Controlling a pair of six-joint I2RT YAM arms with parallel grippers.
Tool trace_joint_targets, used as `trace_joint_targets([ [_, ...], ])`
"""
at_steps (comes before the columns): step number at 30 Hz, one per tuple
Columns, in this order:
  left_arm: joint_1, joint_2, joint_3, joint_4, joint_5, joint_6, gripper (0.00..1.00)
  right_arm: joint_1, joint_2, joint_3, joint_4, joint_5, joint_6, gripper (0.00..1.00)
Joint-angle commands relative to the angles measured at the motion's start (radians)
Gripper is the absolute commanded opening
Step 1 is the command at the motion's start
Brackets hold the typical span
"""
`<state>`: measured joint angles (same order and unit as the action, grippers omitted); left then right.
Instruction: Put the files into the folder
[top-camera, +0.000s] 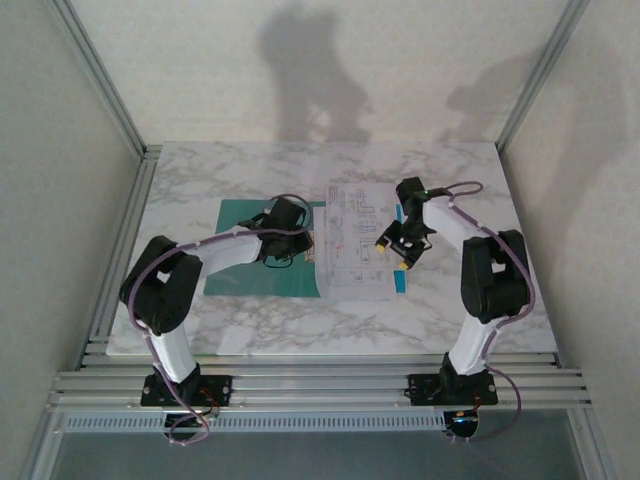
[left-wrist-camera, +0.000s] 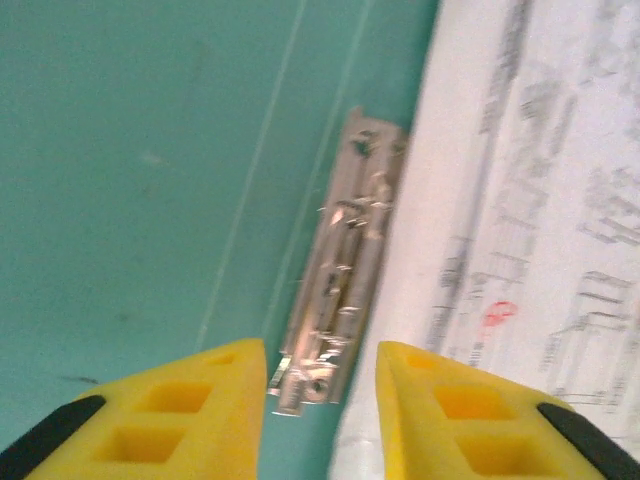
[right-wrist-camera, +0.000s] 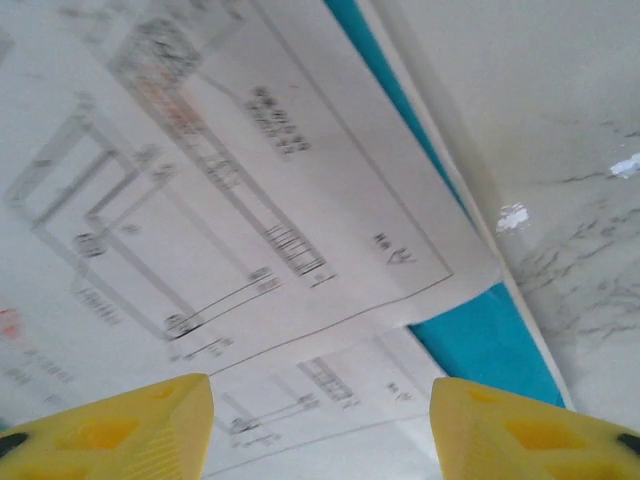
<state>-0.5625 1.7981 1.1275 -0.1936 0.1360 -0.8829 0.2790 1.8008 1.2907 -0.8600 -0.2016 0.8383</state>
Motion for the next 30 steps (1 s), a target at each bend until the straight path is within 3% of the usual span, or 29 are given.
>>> trace_joint_targets([
  [1,-0.009,-0.005,0.085,0.014,0.045,0.012,0.36,-0.012,-0.018,0.036,-0.003,0.004,0.004,0.59],
  [6,-0.035,0.118,0.216,0.010,0.155,0.062,0.42,-0.039,0.068,0.105,0.026,-0.013,-0.022,0.50],
  [13,-0.043,0.223,0.284,-0.002,0.185,0.077,0.43,-0.052,0.189,0.176,0.017,-0.006,-0.036,0.48],
  [30,-0.059,0.277,0.218,0.030,0.180,0.103,0.43,-0.057,0.259,0.102,0.044,-0.001,-0.055,0.48],
])
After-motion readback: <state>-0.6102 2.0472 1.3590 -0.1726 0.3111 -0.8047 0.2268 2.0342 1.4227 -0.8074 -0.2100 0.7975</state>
